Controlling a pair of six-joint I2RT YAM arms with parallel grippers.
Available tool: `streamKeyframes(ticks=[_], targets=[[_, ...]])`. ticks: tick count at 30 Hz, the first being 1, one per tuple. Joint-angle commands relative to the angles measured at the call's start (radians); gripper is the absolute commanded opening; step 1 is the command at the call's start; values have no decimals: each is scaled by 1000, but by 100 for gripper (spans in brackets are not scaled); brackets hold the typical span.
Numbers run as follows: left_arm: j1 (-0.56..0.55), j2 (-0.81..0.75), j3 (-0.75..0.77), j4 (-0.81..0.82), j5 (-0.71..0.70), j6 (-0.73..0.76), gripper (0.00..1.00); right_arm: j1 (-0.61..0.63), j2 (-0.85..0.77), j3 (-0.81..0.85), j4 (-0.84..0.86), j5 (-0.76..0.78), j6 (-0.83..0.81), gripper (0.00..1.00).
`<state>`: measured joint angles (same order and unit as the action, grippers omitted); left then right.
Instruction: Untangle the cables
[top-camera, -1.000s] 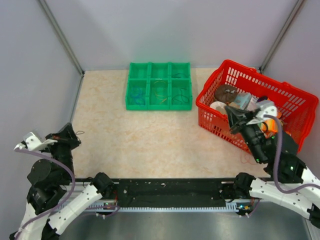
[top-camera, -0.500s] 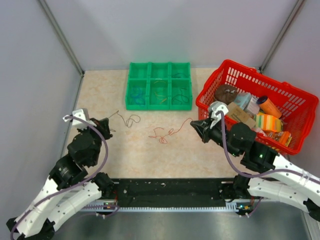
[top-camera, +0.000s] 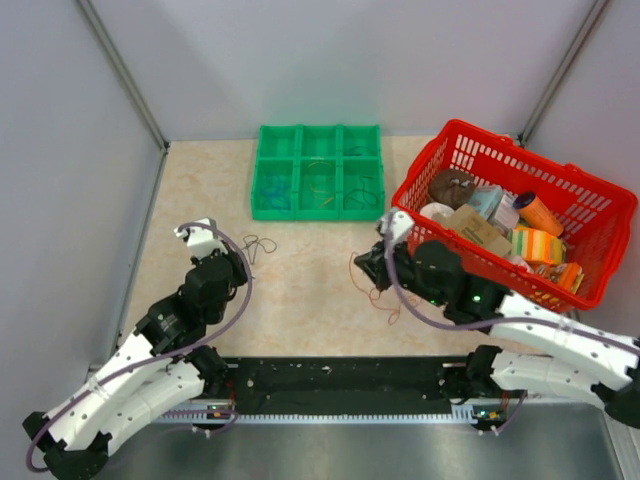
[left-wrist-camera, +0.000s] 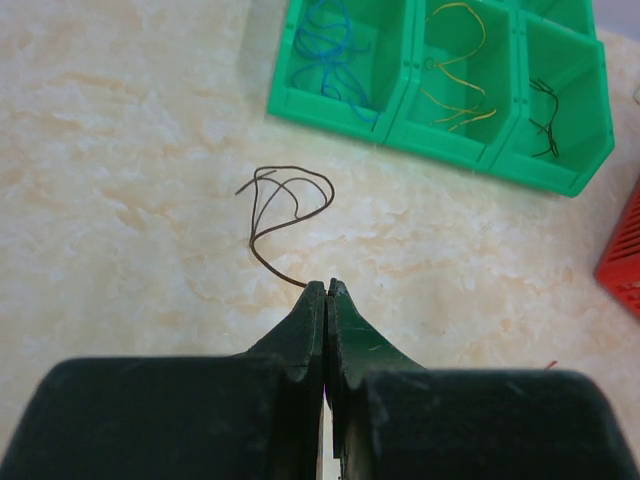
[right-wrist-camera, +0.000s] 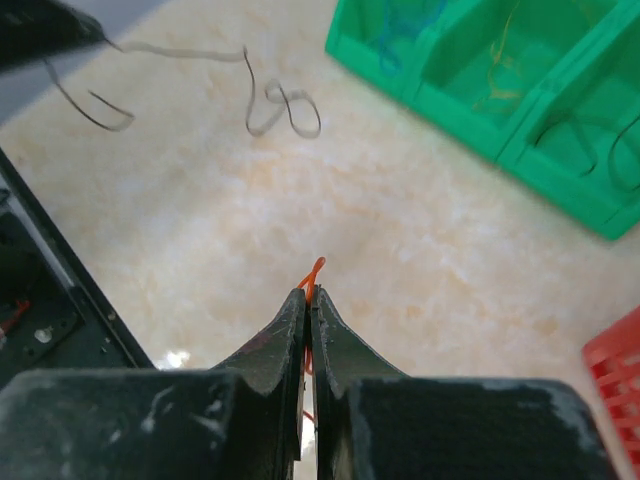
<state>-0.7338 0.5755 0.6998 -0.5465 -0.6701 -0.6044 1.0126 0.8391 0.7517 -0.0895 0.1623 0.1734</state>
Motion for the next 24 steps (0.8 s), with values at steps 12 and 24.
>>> streamKeyframes(ticks=[12,24], targets=[[4,43,-60,59,60,-66,0,-14,276,-117,-311,220,386,0],[4,37,-63,34,63,-78,0,-80,285,-189,-369,164,505,53]])
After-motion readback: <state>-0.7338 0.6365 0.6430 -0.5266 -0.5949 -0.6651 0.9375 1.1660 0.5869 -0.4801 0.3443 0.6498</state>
